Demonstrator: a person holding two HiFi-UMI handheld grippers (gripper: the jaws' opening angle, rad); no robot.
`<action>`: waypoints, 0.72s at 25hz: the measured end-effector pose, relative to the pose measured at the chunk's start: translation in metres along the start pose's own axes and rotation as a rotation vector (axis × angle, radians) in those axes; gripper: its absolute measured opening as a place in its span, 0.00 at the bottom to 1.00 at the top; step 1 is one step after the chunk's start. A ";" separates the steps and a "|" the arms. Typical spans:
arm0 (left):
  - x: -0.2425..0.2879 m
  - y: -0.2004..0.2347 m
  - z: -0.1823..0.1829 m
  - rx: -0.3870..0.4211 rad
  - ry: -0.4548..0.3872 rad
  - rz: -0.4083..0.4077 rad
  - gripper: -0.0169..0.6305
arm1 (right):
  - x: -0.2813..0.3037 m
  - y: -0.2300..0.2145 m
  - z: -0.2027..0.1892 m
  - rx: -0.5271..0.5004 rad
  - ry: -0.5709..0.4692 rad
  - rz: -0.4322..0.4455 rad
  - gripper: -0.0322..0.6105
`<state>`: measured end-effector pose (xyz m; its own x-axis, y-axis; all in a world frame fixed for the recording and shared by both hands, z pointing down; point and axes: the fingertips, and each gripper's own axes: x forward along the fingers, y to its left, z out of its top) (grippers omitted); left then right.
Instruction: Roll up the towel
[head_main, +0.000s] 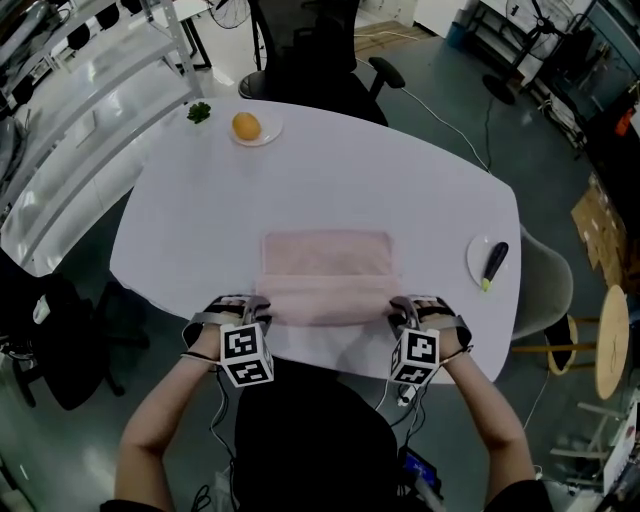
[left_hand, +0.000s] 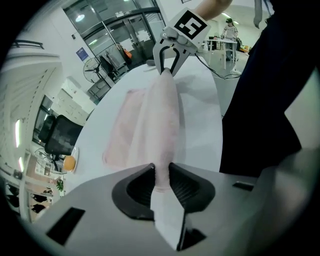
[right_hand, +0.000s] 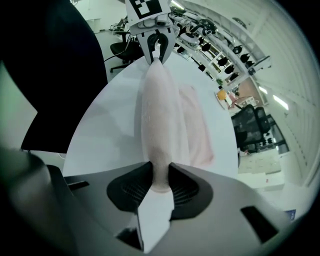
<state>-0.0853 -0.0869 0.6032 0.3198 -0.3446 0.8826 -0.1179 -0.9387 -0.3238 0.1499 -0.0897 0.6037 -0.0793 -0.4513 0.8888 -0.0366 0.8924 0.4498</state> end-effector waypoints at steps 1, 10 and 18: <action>-0.004 0.006 0.001 -0.002 -0.003 0.009 0.18 | -0.004 -0.006 0.001 0.009 -0.008 -0.013 0.22; -0.033 0.023 0.007 0.032 0.003 0.102 0.17 | -0.033 -0.022 0.009 -0.020 -0.033 -0.098 0.20; -0.049 -0.032 0.006 0.036 0.020 0.030 0.17 | -0.054 0.027 0.008 -0.051 -0.053 -0.033 0.20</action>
<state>-0.0910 -0.0400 0.5685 0.2972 -0.3731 0.8789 -0.0928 -0.9274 -0.3623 0.1451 -0.0410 0.5674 -0.1316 -0.4786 0.8681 0.0105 0.8750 0.4840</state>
